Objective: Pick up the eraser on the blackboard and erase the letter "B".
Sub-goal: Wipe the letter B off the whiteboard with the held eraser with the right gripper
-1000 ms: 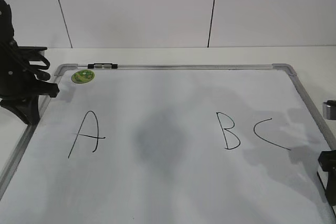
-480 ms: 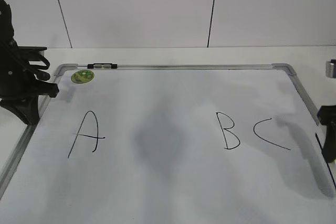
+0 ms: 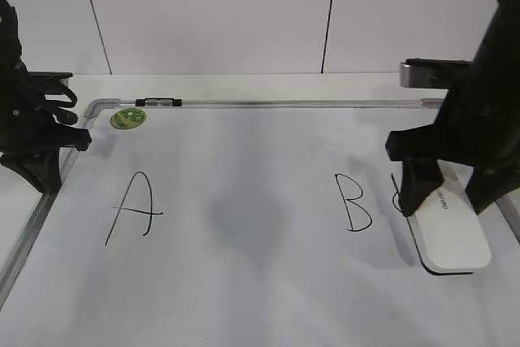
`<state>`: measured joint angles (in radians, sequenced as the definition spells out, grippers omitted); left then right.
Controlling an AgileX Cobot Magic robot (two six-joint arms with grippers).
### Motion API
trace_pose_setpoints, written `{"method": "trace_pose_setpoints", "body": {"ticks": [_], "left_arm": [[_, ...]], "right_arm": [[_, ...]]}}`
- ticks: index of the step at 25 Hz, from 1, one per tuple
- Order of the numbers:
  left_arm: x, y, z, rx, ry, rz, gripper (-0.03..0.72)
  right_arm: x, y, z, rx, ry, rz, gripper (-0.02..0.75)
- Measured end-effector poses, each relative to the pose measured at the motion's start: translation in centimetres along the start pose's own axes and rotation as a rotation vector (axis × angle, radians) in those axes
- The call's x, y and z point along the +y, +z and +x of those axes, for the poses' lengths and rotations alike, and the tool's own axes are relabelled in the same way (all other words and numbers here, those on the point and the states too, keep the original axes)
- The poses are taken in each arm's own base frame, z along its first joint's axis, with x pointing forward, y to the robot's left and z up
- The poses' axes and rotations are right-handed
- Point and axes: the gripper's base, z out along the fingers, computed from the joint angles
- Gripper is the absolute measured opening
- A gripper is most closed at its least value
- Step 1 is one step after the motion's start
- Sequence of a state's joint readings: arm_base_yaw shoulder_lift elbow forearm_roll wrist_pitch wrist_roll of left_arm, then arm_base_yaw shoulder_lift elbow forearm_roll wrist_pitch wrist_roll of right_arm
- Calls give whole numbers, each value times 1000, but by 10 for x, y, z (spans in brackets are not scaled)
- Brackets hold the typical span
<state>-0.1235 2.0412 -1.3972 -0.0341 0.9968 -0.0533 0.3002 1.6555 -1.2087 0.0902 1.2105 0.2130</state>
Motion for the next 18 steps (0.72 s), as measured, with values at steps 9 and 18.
{"method": "trace_pose_setpoints", "body": {"ticks": [9, 18], "left_arm": [[0, 0, 0, 2, 0, 0, 21], [0, 0, 0, 3, 0, 1, 21]], "right_arm": [[43, 22, -41, 15, -79, 3, 531], [54, 63, -70, 73, -103, 52, 531]]}}
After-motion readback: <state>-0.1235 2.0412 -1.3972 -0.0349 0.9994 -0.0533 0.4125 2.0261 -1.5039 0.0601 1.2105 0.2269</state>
